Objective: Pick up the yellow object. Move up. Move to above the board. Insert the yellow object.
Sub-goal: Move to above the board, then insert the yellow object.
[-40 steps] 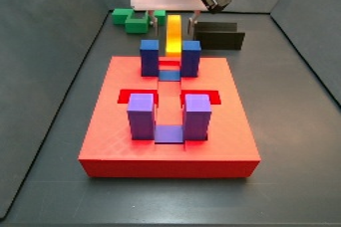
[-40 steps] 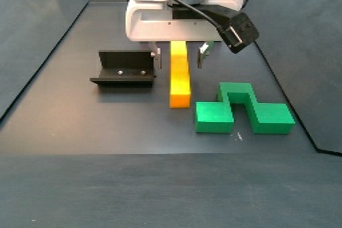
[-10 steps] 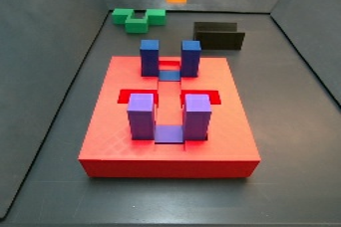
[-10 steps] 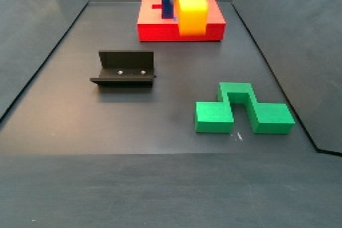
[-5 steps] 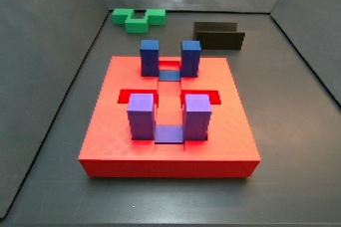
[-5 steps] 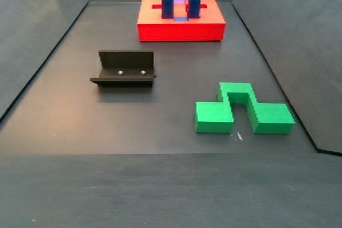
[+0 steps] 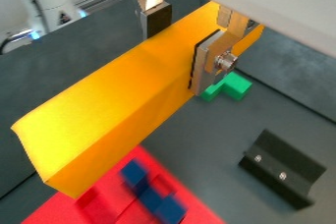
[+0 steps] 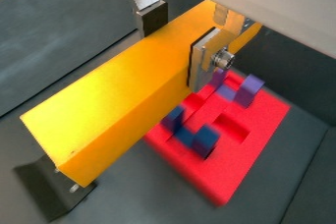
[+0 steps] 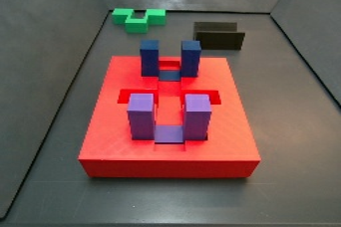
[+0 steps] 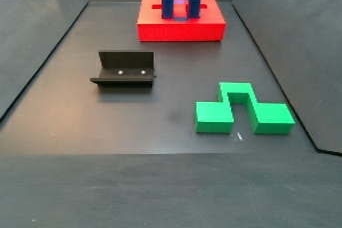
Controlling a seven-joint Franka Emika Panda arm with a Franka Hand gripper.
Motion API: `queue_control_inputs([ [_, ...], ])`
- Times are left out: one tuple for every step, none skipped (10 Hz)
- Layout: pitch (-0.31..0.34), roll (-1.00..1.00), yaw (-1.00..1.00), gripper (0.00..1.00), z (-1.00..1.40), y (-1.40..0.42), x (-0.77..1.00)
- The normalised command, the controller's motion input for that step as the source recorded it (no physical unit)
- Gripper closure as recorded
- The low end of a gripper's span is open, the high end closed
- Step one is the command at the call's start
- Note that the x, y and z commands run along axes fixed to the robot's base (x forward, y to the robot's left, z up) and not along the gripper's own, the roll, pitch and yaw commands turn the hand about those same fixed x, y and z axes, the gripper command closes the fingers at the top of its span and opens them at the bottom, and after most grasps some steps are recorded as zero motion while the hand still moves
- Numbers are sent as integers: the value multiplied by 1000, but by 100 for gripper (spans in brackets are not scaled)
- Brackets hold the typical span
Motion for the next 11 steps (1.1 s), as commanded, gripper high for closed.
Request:
queue_control_inputs([
  [108,-4,-6,100,249,-1400,-13],
  [124,5,-1,100,260,-1400,21],
  [151,23,2,100,94,-440,69],
  [0,0,0,100,-34,0,11],
  [0,-26,0,100,-334,0,229],
  [-34,-116,0,100,-557,0,151],
  [-80,-240,0,100,-629,0,251],
  [-87,-194,0,100,-731,0,331],
  [-87,-143,0,100,-851,0,257],
  [-64,-109,0,100,-917,0,137],
  [-3,-17,0,100,-1000,-189,0],
])
